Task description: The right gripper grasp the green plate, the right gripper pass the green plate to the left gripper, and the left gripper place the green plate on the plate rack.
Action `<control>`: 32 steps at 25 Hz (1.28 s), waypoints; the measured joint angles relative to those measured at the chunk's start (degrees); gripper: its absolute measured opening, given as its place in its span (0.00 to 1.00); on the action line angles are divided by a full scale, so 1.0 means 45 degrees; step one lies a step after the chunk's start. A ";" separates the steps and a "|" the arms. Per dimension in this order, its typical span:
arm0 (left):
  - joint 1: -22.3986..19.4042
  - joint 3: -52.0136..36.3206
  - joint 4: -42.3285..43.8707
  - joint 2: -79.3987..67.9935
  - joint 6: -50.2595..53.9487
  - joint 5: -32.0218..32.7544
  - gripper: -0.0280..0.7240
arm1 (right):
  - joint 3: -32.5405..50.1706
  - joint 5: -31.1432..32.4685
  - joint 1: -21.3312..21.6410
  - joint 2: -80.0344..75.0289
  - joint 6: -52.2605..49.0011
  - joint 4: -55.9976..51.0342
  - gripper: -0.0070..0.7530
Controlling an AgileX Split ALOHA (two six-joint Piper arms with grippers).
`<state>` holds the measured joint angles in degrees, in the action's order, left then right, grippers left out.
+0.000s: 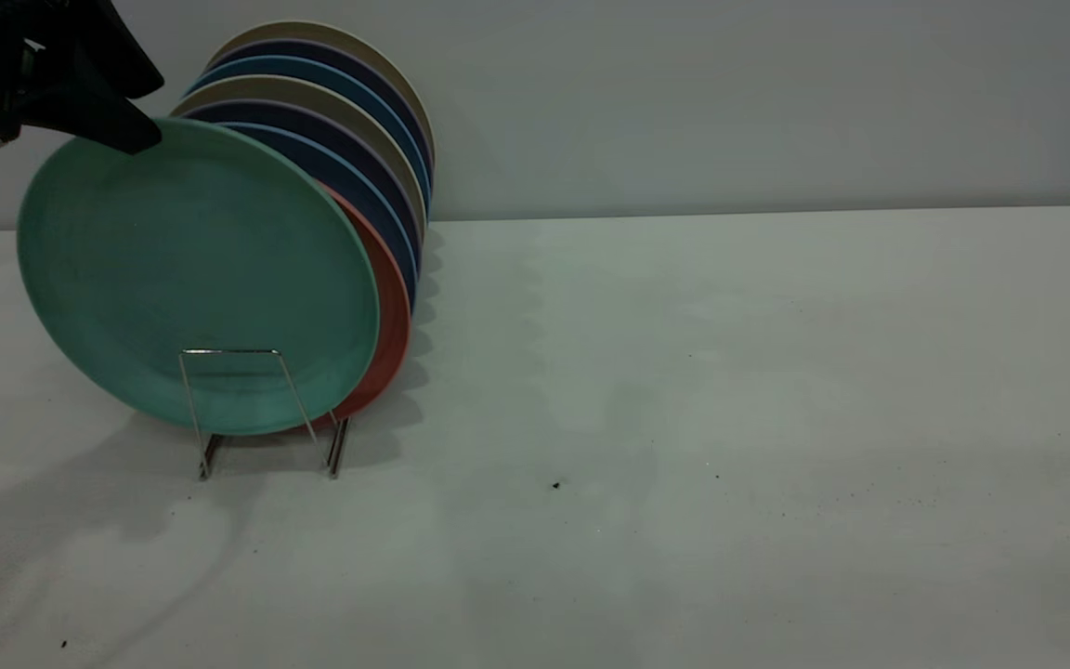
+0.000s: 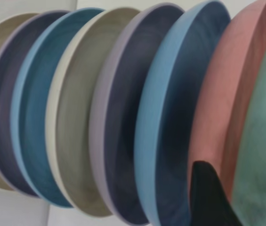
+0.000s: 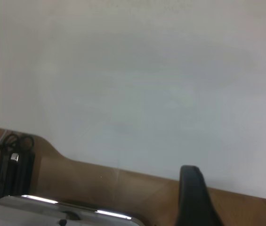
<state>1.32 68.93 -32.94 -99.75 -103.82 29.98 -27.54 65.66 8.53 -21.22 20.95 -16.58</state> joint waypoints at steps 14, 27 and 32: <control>0.0000 0.0000 0.0257 0.0824 0.2810 0.2749 0.59 | 0.0000 0.0000 -0.0659 0.0000 -0.0016 0.0082 0.64; 0.0000 0.0000 0.2606 0.6727 1.2353 0.6366 0.59 | 0.0037 -0.0185 -0.2110 0.0666 -0.2014 0.1840 0.64; 0.0000 0.0000 0.3648 0.8664 1.5543 0.8205 0.59 | 0.0104 -0.0190 -0.2840 0.1902 -0.2245 0.2068 0.64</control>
<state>1.32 68.93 -16.52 -60.76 -33.88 66.90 -27.07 64.80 -4.25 -12.66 10.84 -7.28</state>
